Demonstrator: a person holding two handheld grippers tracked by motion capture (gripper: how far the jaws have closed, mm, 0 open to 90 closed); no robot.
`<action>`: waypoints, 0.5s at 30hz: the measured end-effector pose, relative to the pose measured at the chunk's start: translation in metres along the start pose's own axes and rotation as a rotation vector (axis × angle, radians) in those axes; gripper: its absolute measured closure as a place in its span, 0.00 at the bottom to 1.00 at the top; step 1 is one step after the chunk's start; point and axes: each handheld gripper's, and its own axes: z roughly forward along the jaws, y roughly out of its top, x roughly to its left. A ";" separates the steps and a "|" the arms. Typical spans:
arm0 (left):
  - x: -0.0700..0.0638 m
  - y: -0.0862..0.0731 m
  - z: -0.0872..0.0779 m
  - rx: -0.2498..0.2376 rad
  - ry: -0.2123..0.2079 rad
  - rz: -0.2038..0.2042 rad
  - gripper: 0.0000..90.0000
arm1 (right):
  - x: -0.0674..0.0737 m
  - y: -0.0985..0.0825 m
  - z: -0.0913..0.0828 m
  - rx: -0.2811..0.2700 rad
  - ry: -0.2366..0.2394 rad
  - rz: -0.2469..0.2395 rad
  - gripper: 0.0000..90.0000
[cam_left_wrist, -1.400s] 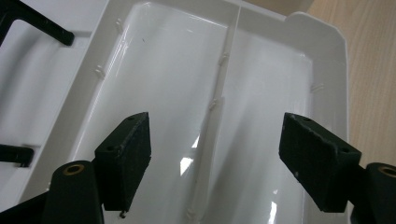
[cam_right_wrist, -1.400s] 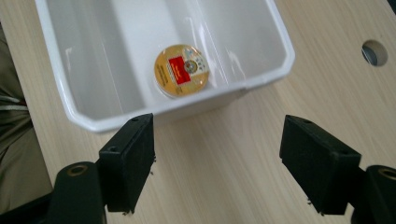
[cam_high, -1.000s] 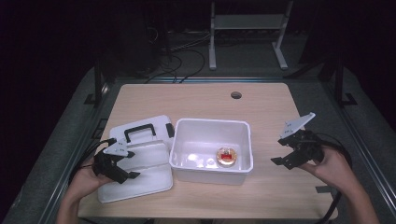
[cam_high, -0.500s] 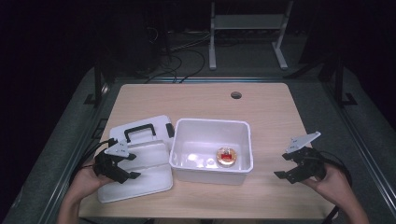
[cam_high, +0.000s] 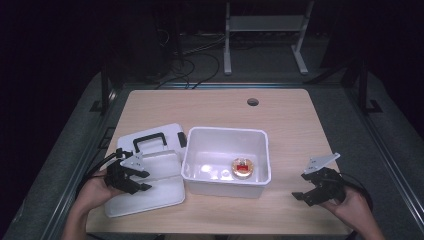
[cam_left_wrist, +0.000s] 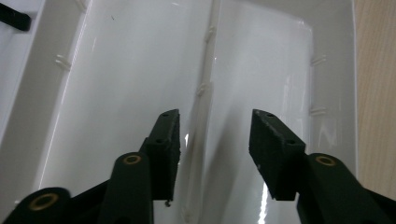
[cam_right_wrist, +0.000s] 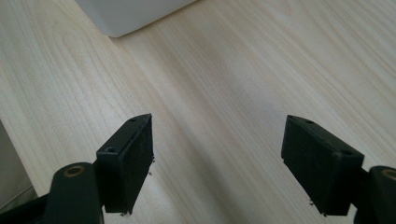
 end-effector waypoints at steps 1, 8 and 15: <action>0.000 0.001 0.000 0.001 0.001 0.004 0.65 | 0.001 -0.001 0.001 -0.002 -0.004 0.004 0.27; -0.001 0.004 0.001 0.062 0.033 0.027 0.74 | 0.007 -0.007 0.002 -0.030 -0.021 0.013 0.27; 0.002 0.005 0.004 0.102 0.044 0.045 0.80 | 0.006 -0.013 -0.001 -0.048 -0.026 0.035 0.26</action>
